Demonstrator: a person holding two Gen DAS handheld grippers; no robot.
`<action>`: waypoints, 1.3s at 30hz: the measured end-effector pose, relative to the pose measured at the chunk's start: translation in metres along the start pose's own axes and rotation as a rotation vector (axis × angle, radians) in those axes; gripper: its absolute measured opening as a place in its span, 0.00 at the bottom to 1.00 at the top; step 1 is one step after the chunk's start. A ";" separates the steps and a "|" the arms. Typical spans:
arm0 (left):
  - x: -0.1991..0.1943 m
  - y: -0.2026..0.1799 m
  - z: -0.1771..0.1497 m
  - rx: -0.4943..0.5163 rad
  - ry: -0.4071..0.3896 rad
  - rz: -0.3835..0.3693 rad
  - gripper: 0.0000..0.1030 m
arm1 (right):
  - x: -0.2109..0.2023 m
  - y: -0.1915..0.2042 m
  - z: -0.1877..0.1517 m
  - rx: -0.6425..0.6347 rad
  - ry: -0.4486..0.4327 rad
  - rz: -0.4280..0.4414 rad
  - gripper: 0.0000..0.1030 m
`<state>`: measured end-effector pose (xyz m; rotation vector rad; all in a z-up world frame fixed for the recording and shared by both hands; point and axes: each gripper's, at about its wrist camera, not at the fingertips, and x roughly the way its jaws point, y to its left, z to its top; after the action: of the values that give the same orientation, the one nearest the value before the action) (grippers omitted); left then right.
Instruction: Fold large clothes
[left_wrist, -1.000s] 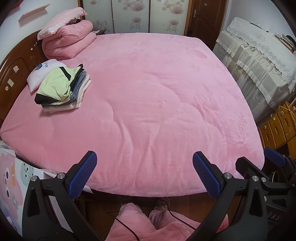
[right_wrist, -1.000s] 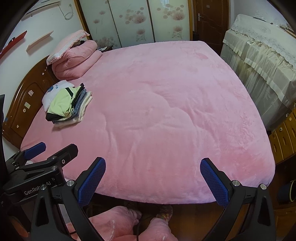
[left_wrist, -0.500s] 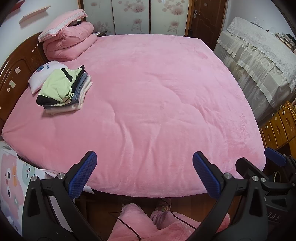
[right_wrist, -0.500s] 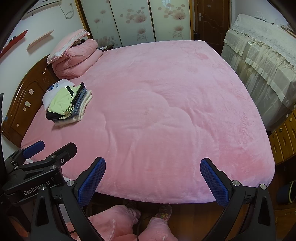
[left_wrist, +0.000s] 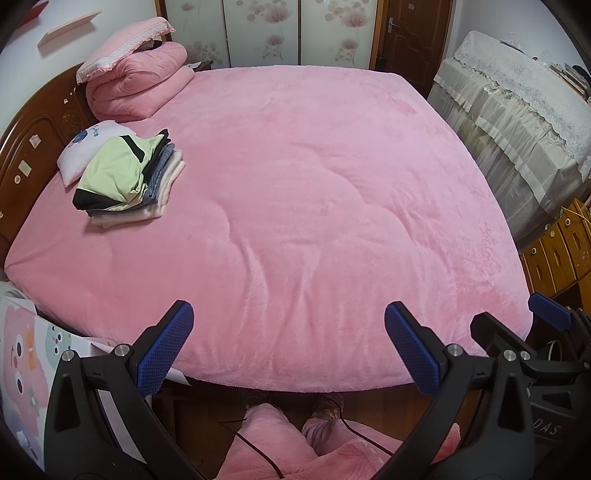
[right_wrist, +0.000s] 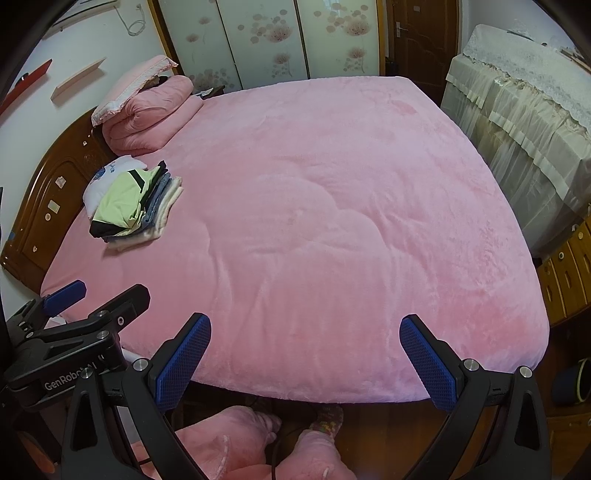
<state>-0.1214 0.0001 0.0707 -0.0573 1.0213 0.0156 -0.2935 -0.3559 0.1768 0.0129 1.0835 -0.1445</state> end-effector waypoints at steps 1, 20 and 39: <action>0.001 0.000 0.001 0.001 0.002 0.001 0.99 | 0.000 -0.001 0.000 -0.001 0.001 -0.001 1.00; 0.007 0.003 0.006 0.011 0.014 0.003 0.99 | 0.004 -0.015 -0.002 0.000 0.015 -0.001 1.00; 0.030 0.008 0.018 0.032 0.053 0.005 0.99 | 0.040 -0.074 0.038 -0.029 0.068 0.002 1.00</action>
<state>-0.0911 0.0090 0.0540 -0.0258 1.0747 0.0020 -0.2510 -0.4371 0.1643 -0.0069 1.1529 -0.1272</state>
